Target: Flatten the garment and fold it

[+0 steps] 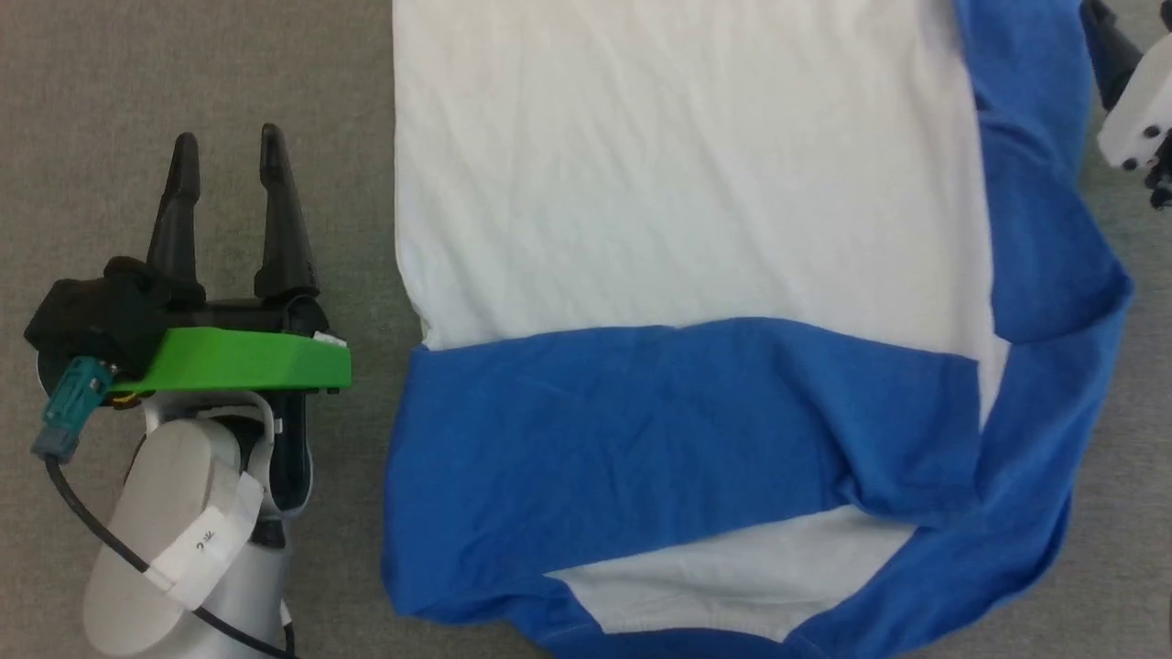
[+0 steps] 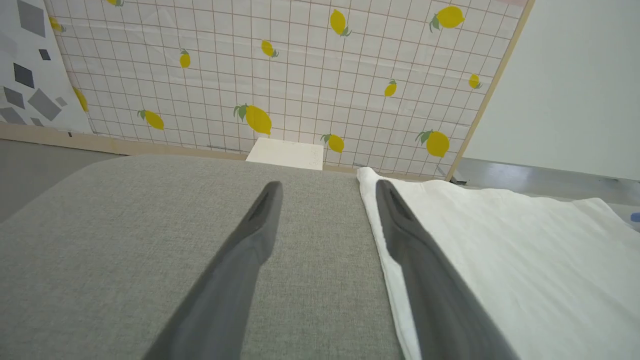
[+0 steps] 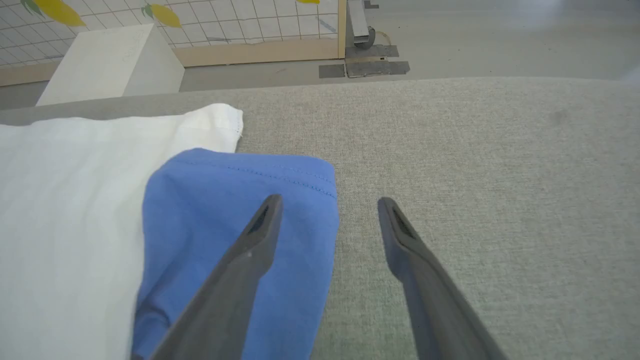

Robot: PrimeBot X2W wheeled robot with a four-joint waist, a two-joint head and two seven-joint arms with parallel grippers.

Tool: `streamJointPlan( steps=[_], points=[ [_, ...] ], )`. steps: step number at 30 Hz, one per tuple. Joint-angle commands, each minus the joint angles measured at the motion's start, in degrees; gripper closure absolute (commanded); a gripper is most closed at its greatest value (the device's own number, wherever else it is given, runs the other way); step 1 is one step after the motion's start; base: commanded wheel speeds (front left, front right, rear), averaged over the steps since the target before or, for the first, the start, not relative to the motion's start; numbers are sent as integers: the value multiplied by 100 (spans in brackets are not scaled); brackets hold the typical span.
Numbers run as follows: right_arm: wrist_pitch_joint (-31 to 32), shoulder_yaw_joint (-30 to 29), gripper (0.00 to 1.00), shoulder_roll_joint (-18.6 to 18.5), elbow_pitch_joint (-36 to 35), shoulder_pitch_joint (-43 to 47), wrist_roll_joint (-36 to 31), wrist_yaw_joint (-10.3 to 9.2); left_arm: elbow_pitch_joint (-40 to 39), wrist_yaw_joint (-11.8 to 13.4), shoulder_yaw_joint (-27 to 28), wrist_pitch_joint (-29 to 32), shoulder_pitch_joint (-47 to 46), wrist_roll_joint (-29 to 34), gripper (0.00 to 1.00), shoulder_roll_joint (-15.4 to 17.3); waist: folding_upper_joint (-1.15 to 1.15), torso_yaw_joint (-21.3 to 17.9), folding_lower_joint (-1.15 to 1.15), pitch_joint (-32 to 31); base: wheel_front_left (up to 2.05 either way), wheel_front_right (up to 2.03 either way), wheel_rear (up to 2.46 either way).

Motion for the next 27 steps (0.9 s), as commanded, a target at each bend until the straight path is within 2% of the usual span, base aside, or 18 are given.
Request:
streamJointPlan(
  steps=[1, 6, 7, 8, 9, 10, 11, 14, 17, 27],
  points=[
    [105, -104, 0, 13, 129, -172, -109, -9, -22, -78, 80, -21, 19, 113, 0, -70, 0, 351, -1, 417, 0, 0, 0],
    [752, -348, 0, 85, 540, -468, -477, -9, 29, -334, 360, -21, 54, 338, 0, -323, 0, 399, -1, 486, 0, 0, 0],
    [882, -344, 15, 94, 572, -486, -504, -9, 42, -374, 407, -21, 64, 367, 0, -359, 0, 398, -1, 482, 0, 0, 0],
    [997, -361, 55, 91, 588, -502, -532, -9, 65, -420, 464, -21, 79, 402, 0, -401, 0, 394, -1, 472, 0, 0, 0],
    [1075, -359, 69, 83, 590, -499, -562, -9, 92, -451, 505, -21, 91, 430, 0, -433, 0, 390, -1, 456, 0, 0, 0],
    [1164, -333, 87, 65, 586, -478, -598, -9, 124, -491, 550, -21, 103, 470, 0, -466, 0, 381, -1, 431, 0, 0, 0],
    [1232, -327, 100, 46, 587, -453, -621, -9, 145, -522, 584, -21, 112, 501, 0, -490, 0, 372, -1, 410, 0, 0, 0],
    [1316, -367, 100, -23, 533, -376, -699, -9, 204, -623, 689, -21, 122, 616, 0, -559, 0, 330, -1, 322, 0, 0, 0],
    [1140, -434, 100, -39, 408, -284, -765, -9, 270, -701, 781, -21, 134, 701, 0, -618, 0, 281, -1, 189, 0, 0, 0],
    [-400, -748, 100, -81, -264, 524, -512, -9, 631, -877, 1014, -21, 478, 980, 0, -768, 0, 15, -1, -743, 0, 0, 0]
  ],
)
